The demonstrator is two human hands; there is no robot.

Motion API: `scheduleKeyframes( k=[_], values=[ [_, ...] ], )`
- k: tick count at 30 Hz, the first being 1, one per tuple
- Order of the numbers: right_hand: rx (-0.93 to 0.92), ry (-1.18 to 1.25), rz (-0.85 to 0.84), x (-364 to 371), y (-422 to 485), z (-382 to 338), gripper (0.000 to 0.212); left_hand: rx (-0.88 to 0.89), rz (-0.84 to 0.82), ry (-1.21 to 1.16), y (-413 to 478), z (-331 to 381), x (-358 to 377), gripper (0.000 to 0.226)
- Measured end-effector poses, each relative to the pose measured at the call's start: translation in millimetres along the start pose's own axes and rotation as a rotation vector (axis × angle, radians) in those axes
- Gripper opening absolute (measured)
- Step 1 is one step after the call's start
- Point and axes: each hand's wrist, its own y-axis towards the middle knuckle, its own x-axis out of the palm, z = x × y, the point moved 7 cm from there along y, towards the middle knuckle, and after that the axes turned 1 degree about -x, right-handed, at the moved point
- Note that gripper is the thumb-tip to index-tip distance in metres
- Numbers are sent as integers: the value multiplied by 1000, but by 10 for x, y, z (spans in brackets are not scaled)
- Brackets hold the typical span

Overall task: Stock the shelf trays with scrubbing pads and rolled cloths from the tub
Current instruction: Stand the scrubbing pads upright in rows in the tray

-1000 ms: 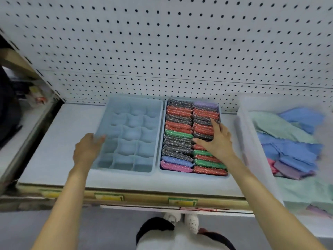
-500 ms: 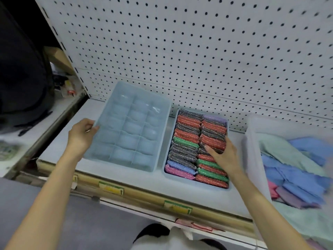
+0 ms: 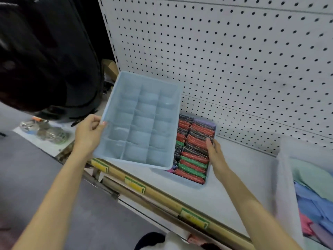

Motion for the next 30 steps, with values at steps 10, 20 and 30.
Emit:
scheduleKeyframes(
  k=[10, 20, 30],
  values=[
    [-97, 378, -432, 375, -455, -748, 61, -40, -136, -154, -231, 302, 656, 11],
    [0, 550, -49, -939, -769, -515, 39, 79, -473, -340, -867, 844, 1887, 17],
    [56, 434, 218, -1649, -938, -148, 35, 399, -673, 496, -1044, 116, 2686, 92]
  ],
)
